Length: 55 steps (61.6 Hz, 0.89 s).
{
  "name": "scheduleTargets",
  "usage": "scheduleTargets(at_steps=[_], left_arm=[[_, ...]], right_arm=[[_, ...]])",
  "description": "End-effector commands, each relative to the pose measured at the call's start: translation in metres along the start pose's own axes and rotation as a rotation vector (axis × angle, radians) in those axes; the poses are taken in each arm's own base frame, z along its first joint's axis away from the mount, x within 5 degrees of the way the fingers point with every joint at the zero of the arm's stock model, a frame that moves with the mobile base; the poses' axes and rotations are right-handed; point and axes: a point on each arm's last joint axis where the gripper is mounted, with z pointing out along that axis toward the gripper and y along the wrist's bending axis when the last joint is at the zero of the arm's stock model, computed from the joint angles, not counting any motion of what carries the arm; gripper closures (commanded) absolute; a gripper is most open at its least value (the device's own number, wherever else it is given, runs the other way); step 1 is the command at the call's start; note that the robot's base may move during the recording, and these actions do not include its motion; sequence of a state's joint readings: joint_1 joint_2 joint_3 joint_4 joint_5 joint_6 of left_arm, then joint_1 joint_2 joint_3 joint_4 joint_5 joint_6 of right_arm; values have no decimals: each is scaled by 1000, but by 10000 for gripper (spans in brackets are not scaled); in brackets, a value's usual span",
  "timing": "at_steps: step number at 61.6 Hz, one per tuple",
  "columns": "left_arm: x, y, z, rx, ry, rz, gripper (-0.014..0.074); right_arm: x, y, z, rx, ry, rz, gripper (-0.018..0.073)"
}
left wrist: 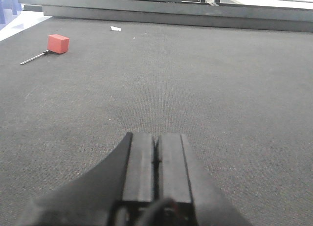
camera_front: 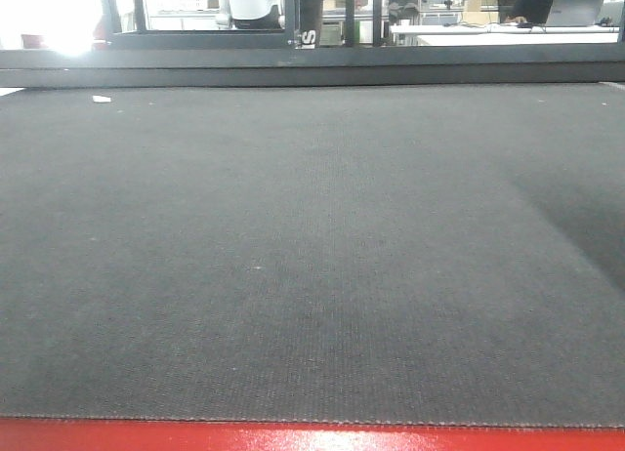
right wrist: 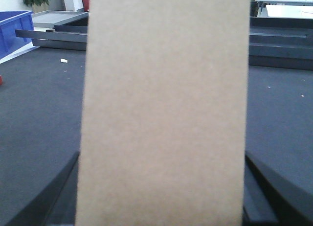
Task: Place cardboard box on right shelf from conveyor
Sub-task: 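Drive the base to the steel shelf rack holding the box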
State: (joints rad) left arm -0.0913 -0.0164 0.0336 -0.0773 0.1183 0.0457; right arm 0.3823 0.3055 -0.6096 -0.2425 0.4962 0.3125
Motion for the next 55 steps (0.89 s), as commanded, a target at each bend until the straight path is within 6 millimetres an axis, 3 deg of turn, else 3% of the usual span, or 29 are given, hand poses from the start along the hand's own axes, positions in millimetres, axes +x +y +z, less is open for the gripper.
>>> scheduleTargets(at_steps=[1, 55], left_arm=[[-6, 1, -1, -6, -89, -6, 713], [-6, 0, -1, -4, -89, -6, 713]], right_arm=[[-18, 2, -3, -18, -124, -33, 358], [-15, 2, -1, -16, -111, -34, 358]])
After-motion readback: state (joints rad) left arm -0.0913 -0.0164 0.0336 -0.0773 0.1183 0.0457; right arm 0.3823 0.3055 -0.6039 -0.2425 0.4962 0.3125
